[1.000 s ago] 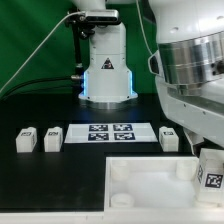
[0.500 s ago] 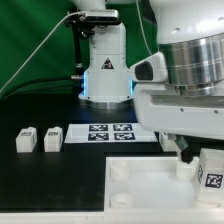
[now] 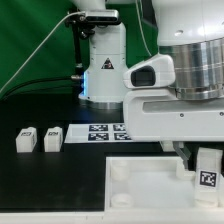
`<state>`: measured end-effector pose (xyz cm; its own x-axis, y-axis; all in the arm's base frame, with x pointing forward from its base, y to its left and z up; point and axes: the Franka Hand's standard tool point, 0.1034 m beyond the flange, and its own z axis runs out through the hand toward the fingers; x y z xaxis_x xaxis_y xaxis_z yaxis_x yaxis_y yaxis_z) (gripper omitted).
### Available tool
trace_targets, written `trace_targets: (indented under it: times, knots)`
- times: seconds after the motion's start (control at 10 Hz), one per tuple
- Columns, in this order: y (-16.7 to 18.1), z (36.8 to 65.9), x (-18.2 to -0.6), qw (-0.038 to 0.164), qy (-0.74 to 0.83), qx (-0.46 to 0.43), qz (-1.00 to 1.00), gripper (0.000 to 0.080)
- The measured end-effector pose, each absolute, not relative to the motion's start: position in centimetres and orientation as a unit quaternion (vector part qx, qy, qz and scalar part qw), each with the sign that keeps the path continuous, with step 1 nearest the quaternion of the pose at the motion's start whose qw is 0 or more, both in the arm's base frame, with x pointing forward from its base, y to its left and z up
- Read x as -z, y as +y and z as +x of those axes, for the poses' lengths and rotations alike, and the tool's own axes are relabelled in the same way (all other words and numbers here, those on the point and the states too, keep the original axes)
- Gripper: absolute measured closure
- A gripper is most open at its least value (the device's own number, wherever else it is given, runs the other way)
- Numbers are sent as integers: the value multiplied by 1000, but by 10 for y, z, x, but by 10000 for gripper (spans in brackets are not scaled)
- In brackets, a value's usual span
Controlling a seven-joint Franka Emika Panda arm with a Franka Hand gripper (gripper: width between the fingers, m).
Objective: Assemble one leg
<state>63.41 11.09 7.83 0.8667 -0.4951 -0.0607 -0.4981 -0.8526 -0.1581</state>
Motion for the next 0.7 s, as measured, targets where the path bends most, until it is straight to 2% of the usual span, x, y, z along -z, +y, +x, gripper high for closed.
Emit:
trace_targets:
  times: [0.1,0.3,0.5,0.7]
  knots:
    - [110,634,-78,83,315,-14,-945,495]
    - [108,634,-78,82,394,-21,-915,495]
    - [106,631,-76,84,574,-37,-814,495]
    - [105,627,-75,101,707,-38,-699,495]
